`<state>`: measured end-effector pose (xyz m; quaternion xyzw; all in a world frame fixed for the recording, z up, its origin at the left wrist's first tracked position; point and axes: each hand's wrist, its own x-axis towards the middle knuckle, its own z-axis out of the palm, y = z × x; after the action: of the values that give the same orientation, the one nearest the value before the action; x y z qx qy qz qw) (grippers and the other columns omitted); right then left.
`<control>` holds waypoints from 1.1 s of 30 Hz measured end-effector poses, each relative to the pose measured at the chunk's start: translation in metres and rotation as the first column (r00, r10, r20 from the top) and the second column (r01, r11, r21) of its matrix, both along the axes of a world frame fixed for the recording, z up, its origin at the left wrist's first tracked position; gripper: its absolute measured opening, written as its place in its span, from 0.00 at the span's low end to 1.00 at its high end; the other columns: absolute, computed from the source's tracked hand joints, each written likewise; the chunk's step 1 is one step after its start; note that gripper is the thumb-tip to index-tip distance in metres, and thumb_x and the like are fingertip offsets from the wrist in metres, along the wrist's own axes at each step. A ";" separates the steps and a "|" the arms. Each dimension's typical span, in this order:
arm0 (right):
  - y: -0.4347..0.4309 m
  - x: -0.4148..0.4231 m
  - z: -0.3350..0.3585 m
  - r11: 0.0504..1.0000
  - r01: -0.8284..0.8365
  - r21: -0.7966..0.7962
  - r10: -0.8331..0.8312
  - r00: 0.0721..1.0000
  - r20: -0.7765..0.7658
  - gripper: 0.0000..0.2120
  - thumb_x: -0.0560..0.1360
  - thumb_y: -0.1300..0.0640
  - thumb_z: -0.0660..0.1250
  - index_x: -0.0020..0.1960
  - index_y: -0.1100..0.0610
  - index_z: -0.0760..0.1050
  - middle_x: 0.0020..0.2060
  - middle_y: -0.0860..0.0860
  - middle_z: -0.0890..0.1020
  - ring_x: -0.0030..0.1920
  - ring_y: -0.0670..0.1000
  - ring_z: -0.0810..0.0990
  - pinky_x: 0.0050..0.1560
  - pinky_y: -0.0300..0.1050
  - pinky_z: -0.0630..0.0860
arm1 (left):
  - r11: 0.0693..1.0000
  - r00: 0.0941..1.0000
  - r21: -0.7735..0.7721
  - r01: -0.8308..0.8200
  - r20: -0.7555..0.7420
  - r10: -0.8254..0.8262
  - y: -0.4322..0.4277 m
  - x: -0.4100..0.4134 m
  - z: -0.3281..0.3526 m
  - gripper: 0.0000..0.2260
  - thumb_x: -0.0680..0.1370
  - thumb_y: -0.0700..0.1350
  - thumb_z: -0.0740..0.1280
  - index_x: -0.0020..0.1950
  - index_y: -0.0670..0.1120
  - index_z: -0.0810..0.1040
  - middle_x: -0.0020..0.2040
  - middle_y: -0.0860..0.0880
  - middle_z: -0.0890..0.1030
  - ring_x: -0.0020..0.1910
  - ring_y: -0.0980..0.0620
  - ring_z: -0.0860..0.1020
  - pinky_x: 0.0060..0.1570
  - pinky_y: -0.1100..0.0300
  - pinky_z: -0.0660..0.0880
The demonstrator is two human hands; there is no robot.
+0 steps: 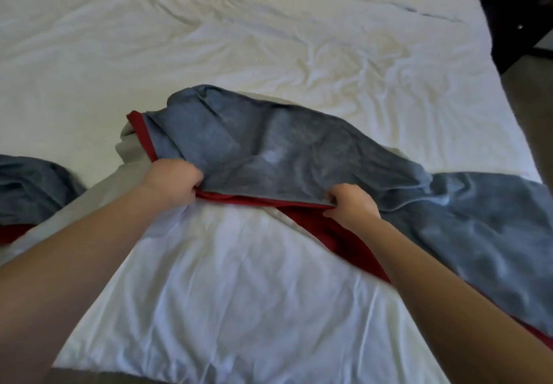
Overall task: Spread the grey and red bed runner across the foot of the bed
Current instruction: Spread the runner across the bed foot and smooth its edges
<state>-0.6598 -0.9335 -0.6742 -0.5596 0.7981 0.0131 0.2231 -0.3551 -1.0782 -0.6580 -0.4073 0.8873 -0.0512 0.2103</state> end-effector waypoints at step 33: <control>0.210 0.031 -0.046 0.981 -0.176 -0.079 0.147 0.947 -0.285 0.11 0.72 0.60 0.61 0.54 0.51 0.74 0.49 0.49 0.77 0.52 0.53 0.75 0.41 0.44 0.67 | 0.830 0.797 -0.131 0.541 -0.235 -0.557 0.194 -0.014 -0.043 0.13 0.62 0.53 0.72 0.39 0.47 0.77 0.33 0.48 0.77 0.32 0.46 0.79 0.29 0.57 0.72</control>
<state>-0.6286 -0.7236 -0.7205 -0.6264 0.7726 0.0687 0.0779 -0.3687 -0.8846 -0.7008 -0.1416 0.9851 -0.0806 0.0547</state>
